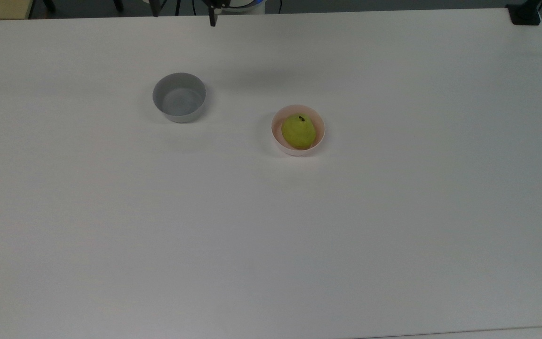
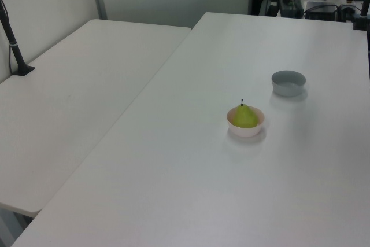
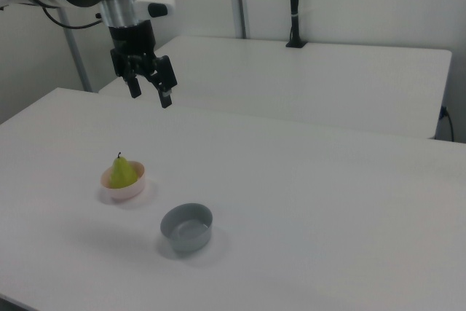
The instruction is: Place the pear in the bowl
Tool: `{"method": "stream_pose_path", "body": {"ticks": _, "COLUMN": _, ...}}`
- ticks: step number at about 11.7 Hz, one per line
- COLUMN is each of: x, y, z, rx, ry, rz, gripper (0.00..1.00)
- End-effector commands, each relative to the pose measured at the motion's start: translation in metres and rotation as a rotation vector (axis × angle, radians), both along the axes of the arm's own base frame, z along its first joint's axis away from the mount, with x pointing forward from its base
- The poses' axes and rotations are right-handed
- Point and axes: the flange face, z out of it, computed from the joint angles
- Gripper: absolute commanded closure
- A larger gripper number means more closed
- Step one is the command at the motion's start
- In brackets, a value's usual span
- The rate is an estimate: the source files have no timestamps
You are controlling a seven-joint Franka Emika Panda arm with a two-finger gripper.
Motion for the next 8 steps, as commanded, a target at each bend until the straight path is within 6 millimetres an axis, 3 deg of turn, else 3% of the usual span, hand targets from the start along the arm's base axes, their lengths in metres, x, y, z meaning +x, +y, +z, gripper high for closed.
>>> {"method": "stream_pose_path", "body": {"ticks": 1, "x": -0.0049, "y": -0.0251, "z": 0.0046, "rx": 0.068, "ry": -0.022, "rz": 0.162, "gripper": 0.0}}
{"method": "stream_pose_path", "body": {"ticks": 3, "x": 0.0019, "y": -0.0287, "z": 0.0046, "rx": 0.064, "ry": -0.071, "rz": 0.243, "gripper": 0.0}}
{"method": "stream_pose_path", "body": {"ticks": 8, "x": 0.0041, "y": -0.0274, "z": 0.004, "rx": 0.06, "ry": -0.08, "rz": 0.245, "gripper": 0.0}}
